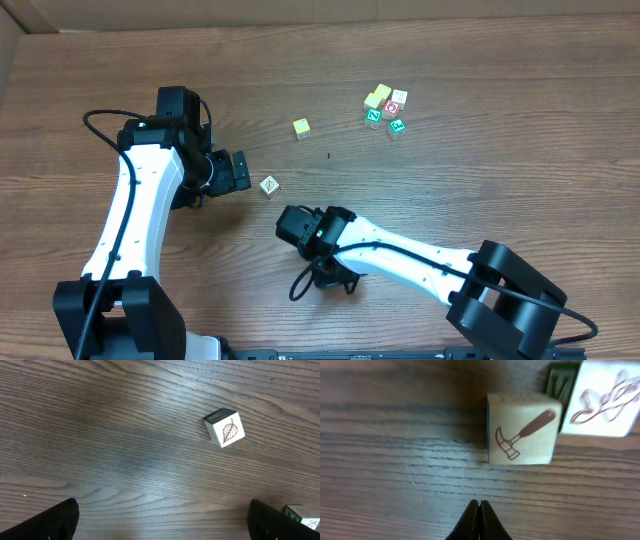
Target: Flip 3 blocks
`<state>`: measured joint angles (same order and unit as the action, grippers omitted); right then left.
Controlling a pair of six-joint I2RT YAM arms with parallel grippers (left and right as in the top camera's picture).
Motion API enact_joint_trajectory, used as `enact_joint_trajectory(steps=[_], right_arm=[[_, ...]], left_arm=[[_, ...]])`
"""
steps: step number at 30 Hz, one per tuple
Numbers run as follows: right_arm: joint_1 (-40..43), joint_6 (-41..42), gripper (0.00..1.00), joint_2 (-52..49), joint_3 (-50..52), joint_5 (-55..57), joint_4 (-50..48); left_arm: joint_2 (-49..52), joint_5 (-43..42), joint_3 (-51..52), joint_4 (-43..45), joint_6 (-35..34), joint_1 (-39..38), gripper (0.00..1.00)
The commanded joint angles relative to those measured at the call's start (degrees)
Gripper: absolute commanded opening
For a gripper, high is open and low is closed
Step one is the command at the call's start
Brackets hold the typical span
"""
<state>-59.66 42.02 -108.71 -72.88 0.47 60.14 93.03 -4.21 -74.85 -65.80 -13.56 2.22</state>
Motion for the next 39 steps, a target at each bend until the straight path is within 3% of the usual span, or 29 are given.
enact_joint_trajectory(steps=[1, 39], right_arm=[[-0.13, 0.61, 0.04, 0.85, 1.49, 1.27, -1.25], [-0.04, 1.44, 0.04, 0.57, 5.11, 11.37, -8.76]], left_arm=[[0.39, 0.35, -1.22, 0.07, 0.26, -0.33, 1.0], [0.39, 0.35, -1.22, 0.07, 0.26, -0.33, 0.99]])
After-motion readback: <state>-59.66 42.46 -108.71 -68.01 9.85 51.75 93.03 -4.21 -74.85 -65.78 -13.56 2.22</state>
